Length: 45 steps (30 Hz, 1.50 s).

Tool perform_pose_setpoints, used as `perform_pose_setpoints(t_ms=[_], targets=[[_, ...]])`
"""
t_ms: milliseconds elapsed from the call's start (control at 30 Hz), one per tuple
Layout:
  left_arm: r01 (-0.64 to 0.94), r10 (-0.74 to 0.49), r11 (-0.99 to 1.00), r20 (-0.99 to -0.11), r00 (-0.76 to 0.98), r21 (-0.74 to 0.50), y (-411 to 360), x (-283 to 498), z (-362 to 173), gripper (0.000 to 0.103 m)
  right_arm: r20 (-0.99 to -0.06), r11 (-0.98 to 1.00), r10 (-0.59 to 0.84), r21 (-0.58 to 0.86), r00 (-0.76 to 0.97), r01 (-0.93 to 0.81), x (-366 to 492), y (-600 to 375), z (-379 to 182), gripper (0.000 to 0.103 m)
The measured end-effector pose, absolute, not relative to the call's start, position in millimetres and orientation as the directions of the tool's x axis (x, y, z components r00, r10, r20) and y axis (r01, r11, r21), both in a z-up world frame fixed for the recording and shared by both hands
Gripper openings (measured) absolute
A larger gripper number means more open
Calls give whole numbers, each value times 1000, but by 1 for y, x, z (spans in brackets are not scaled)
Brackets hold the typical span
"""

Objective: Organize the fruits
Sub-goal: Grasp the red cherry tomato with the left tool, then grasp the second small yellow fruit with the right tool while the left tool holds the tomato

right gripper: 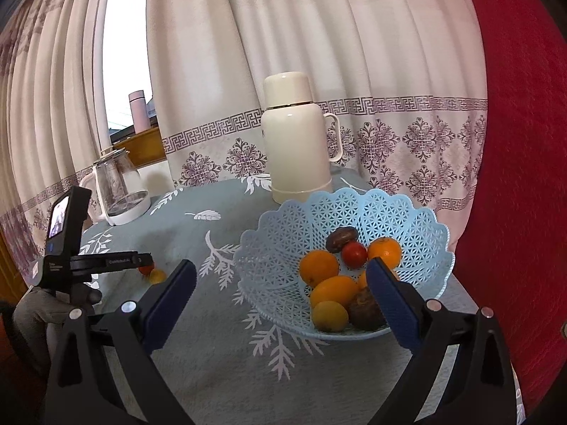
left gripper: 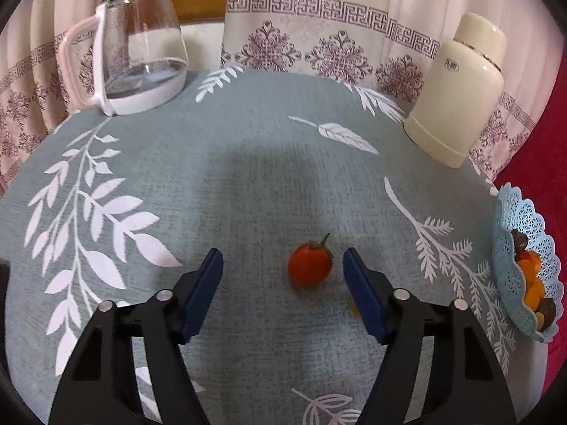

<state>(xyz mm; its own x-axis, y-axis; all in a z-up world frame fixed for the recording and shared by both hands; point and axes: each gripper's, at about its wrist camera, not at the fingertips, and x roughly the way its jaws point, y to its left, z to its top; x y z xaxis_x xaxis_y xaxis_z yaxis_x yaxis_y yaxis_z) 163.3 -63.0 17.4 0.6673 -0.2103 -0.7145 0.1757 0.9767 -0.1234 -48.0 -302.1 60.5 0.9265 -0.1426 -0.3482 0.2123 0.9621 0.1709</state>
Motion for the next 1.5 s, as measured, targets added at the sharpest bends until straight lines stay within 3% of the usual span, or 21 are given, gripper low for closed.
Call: perform_pose_setpoints(t_ms=[533,933,1233,1500], targets=[[220,-298,954,-707,642,-203,-64,171,10,28,-367,971,-135,136,920,197,-44,-296,59,95],[213,-347,937,-652,674,-278,-48,161,17,27,-406,972,-149,108,902,209,-37,-292,57,95],[142,-258,962,-617,744,-231,-37,153,28,27,-451,997,-28,51,892,57,-15,-247,74,92],[80,-196,973,-602,774,-214,-23,153,32,27,-589,994,113,64,800,-93,48,-201,63,73]])
